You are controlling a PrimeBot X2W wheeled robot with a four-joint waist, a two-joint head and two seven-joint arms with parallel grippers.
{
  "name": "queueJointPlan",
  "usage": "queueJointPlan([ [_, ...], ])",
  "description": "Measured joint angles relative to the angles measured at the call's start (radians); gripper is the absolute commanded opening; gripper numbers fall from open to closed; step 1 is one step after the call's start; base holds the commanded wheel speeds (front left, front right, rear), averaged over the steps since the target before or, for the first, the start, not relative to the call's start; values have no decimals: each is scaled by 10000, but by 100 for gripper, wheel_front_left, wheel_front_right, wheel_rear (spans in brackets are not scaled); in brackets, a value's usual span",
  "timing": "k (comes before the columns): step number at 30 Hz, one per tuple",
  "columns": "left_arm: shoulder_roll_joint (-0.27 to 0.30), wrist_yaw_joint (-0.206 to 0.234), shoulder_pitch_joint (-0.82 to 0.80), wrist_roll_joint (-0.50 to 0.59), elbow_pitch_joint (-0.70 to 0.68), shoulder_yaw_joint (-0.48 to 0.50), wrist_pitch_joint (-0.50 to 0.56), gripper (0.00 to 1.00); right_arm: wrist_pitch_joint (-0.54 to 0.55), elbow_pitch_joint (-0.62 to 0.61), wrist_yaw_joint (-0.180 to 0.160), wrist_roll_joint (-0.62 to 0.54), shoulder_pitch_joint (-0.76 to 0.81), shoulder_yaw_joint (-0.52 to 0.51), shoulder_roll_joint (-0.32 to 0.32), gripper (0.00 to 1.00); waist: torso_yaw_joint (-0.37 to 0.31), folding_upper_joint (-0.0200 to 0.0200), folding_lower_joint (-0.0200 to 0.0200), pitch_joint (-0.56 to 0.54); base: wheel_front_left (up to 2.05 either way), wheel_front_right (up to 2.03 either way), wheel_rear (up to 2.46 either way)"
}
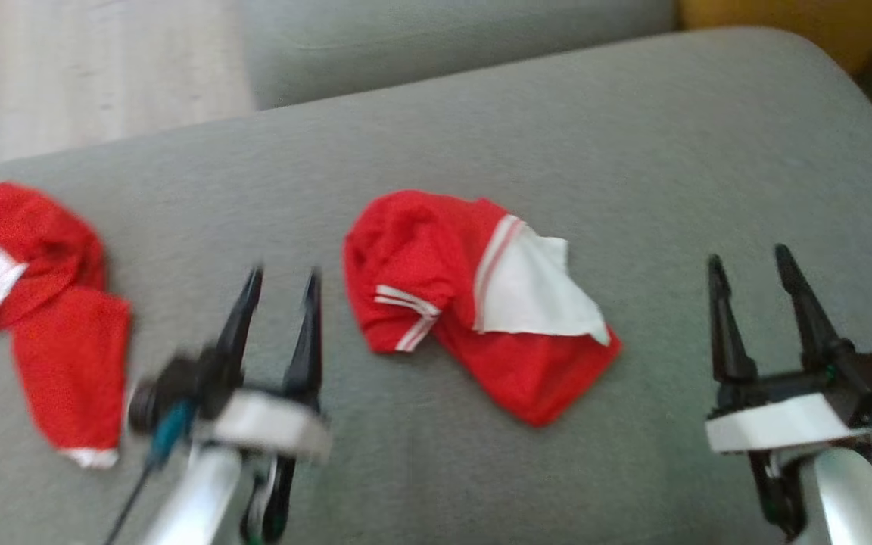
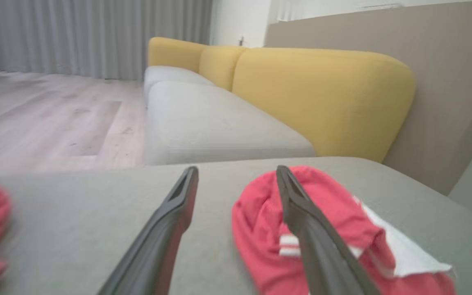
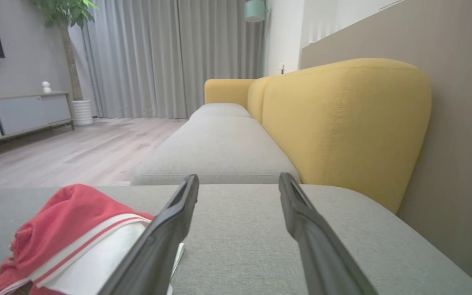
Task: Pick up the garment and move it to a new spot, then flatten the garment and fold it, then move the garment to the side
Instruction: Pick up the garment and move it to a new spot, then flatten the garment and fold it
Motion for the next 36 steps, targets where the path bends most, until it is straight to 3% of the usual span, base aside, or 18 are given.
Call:
queueJointPlan([
  [9, 12, 240, 2987, 1260, -1519, 1772, 2, 100, 0, 474, 0, -458, 690, -351, -253, 100, 1386, 0, -1, -460, 0, 0, 0],
  [16, -345, -144, 4348, 2209, -1515, 2989, 2, 100, 0, 1104, 0, -493, 1007, -244, -226, 100, 1946, 0, -1, -788, 0, 0, 0],
  [23, -698, -888, 4461, 2706, -1312, 3824, 2, 100, 0, 1563, 0, -479, 1004, -21, -153, 100, 2176, 0, 0, -816, 0, 0, 0],
  [30, -993, -1352, 4390, 2957, -1149, 4157, 2, 100, 0, 1499, 0, -353, 959, 81, -71, 100, 2206, 0, 1, -740, 0, 0, 0],
  [36, -1170, -1530, 4283, 2968, -1156, 4180, 2, 100, 2, 1344, 0, -397, 333, 1252, -385, 100, 2290, 0, 0, -571, 0, 0, 0],
])
